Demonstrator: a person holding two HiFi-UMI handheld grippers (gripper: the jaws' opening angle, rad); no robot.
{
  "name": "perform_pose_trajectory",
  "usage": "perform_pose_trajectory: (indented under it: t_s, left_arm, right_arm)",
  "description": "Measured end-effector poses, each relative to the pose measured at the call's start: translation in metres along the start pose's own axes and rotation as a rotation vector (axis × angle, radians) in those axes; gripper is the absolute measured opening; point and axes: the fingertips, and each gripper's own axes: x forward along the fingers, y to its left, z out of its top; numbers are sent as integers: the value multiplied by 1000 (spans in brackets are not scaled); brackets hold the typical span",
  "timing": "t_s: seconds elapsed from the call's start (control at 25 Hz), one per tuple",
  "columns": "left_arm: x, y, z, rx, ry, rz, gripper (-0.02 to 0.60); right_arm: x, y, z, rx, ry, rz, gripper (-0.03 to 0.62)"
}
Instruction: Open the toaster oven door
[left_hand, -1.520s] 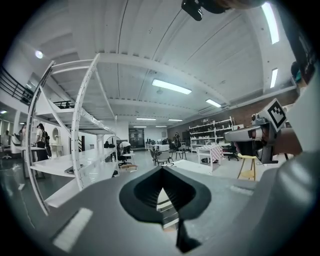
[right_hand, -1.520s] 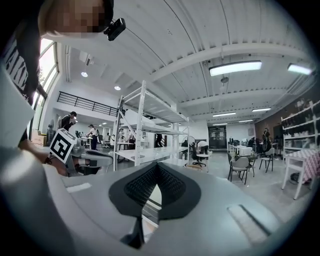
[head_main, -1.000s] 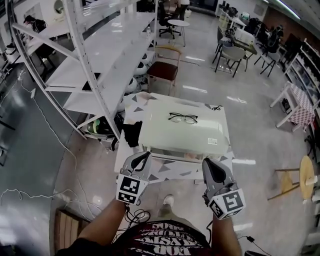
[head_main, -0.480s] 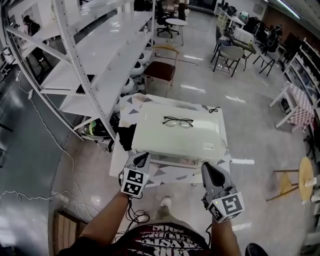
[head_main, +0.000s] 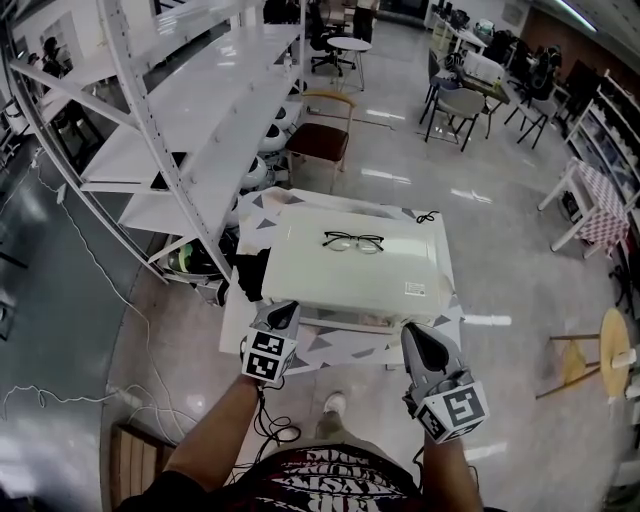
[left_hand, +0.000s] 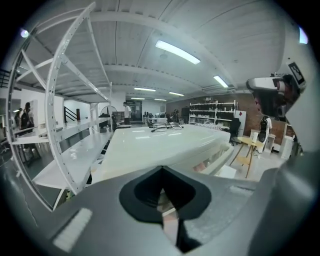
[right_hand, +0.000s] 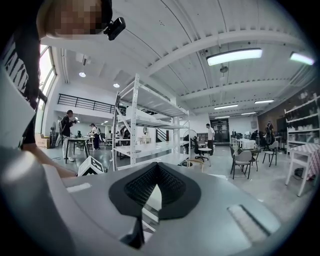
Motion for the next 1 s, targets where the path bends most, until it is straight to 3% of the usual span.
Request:
perform_pose_trajectory:
  t_s: [0.48,1.0]
  left_arm:
    - [-18,-18,-20,49,11,-33,1]
    - [-47,-51,-62,-23,48,-96,1]
  right_arm:
    - [-14,15,7,-8,-23,-7,26]
    - [-37,34,11,-5,-42,-33,26]
